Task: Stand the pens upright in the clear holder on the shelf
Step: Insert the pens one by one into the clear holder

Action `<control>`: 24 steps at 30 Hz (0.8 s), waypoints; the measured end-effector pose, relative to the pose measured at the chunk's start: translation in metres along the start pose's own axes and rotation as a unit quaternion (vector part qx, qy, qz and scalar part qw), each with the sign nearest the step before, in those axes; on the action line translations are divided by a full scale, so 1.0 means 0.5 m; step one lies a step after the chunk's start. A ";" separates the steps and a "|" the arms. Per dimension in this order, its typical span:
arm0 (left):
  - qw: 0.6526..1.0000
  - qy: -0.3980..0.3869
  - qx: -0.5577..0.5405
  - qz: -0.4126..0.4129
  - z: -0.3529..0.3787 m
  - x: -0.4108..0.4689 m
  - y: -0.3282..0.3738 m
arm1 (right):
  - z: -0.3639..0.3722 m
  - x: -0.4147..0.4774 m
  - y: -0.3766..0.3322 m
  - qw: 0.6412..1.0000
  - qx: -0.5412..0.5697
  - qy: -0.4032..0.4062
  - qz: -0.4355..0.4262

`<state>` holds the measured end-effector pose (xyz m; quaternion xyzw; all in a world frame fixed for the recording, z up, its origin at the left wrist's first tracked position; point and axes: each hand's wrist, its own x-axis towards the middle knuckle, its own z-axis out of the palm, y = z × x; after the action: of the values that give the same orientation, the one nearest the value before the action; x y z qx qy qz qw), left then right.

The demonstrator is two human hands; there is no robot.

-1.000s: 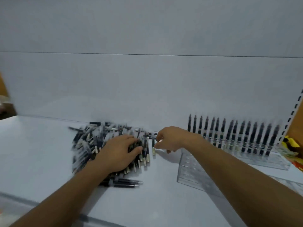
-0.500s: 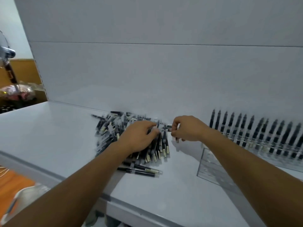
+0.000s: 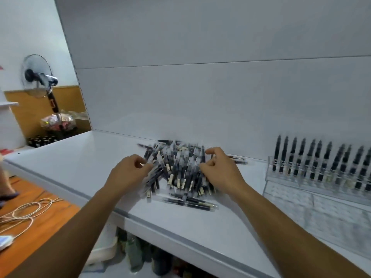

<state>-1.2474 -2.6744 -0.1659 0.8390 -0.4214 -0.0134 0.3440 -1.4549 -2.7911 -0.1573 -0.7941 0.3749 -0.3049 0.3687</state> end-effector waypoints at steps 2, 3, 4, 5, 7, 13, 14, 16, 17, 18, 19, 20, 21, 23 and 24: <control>1.000 -0.024 0.019 -0.001 0.004 -0.014 -0.017 | 0.019 -0.016 0.013 0.999 0.035 0.013 -0.010; 0.999 -0.031 0.022 -0.001 0.006 -0.019 -0.021 | 0.024 -0.022 0.016 0.999 0.038 0.015 -0.018; 0.999 -0.037 0.023 -0.002 0.007 -0.023 -0.021 | 0.026 -0.027 0.017 0.999 0.031 0.012 -0.026; 0.999 -0.046 0.027 -0.005 0.007 -0.024 -0.020 | 0.026 -0.029 0.019 0.999 0.021 0.008 -0.033; 0.997 -0.068 0.045 -0.006 0.009 -0.022 -0.016 | 0.025 -0.028 0.024 0.999 0.009 0.006 -0.038; 0.991 -0.089 0.098 0.007 0.020 -0.002 0.000 | 0.031 -0.027 0.033 0.999 0.030 0.013 -0.030; 0.991 -0.091 0.101 0.011 0.021 0.000 0.005 | 0.032 -0.028 0.033 0.999 0.029 0.013 -0.032; 0.989 -0.096 0.107 0.020 0.025 0.007 0.017 | 0.034 -0.029 0.034 0.999 0.025 0.010 -0.034; 0.989 -0.097 0.112 0.025 0.027 0.012 0.022 | 0.034 -0.028 0.036 0.999 0.024 0.009 -0.036; 0.988 -0.099 0.114 0.030 0.028 0.017 0.028 | 0.034 -0.028 0.037 0.999 0.024 0.008 -0.038; 0.988 -0.102 0.112 0.034 0.029 0.022 0.034 | 0.033 -0.027 0.038 0.999 0.024 0.007 -0.038; 0.988 -0.110 0.097 0.036 0.029 0.027 0.039 | 0.033 -0.027 0.040 0.999 0.026 0.007 -0.038; 0.990 -0.121 0.059 0.027 0.030 0.033 0.044 | 0.032 -0.026 0.040 0.999 0.029 0.007 -0.037; 0.987 -0.149 -0.059 -0.019 0.030 0.039 0.055 | 0.033 -0.024 0.042 0.999 0.036 0.007 -0.036; 0.981 -0.161 -0.102 -0.046 0.029 0.041 0.061 | 0.034 -0.022 0.043 0.999 0.037 0.007 -0.037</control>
<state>-1.2600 -2.7096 -0.1535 0.8050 -0.4285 -0.2067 0.3544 -1.4559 -2.7855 -0.1860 -0.7910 0.3359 -0.3380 0.3837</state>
